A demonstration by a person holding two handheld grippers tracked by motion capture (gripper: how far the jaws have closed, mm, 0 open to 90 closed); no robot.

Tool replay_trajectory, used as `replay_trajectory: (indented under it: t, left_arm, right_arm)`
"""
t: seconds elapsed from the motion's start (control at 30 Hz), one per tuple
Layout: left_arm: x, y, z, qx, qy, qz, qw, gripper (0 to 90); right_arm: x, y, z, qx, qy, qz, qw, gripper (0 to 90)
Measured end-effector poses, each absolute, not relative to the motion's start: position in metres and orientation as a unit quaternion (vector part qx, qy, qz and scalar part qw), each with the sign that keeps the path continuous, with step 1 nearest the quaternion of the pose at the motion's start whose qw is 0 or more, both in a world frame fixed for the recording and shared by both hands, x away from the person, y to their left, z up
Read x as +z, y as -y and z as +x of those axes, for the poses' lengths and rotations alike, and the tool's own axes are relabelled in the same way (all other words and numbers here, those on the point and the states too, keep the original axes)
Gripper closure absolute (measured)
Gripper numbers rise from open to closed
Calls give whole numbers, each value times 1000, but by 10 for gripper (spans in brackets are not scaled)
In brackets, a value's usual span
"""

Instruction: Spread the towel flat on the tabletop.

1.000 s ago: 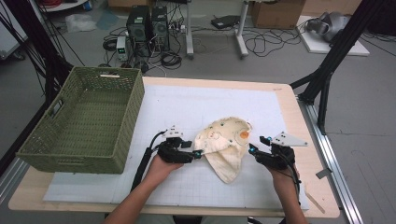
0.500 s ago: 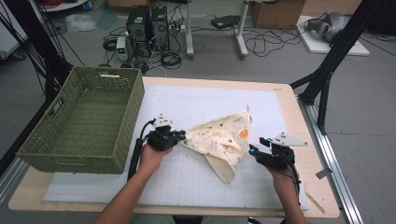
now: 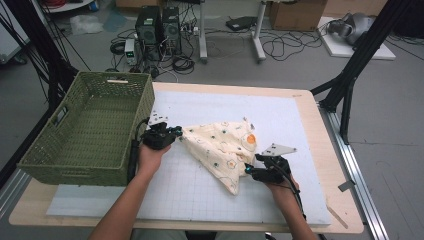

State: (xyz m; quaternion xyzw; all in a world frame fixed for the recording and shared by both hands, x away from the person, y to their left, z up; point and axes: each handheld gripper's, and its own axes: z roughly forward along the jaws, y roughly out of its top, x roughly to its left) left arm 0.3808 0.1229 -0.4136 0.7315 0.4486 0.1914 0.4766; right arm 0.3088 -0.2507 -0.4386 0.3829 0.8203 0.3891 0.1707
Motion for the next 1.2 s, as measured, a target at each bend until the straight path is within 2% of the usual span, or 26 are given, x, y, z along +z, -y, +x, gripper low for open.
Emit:
replay_trajectory:
  t: [0.07,0.13,0.2,0.23,0.37,0.5,0.7,0.77,0.8,0.87,0.97,1.1,1.2]
  left_arm:
    - [-414,-124,383,198,-448,733,473,871]
    - [-416,-124,384,211,-444,741,457,872]
    - [-418,-125,386,208,-451,740,453,872]
    - [-419,-125,387,209,-454,740,450,872]
    - [-423,-125,391,215,-465,733,448,872]
    - [-426,-124,394,220,-472,730,442,874]
    - [-426,-121,401,221,-476,726,444,875]
    - [-426,-117,402,220,-473,728,445,863]
    - [-427,-115,402,220,-479,723,447,818]
    - [-428,-114,402,208,-481,719,457,611]
    - [-426,-110,397,209,-454,732,462,513]
    - [-422,-107,389,205,-439,734,476,454]
    - [-421,-107,386,205,-431,740,475,455]
  right_arm:
    - [-443,248,311,377,-829,382,155,508]
    - [-445,250,313,376,-831,386,138,634]
    - [-444,254,313,378,-832,383,133,802]
    - [-442,255,312,373,-835,380,138,825]
    - [-437,266,310,345,-840,390,151,841]
    - [-436,283,305,328,-847,397,133,846]
    - [-432,304,294,329,-848,391,140,849]
    - [-432,306,294,344,-841,393,140,817]
    - [-431,306,294,349,-838,394,145,741]
    - [-427,306,295,367,-825,401,158,606]
    - [-418,307,300,400,-794,415,192,469]
    - [-408,299,323,411,-784,416,208,405]
    - [-403,284,346,407,-792,401,215,377]
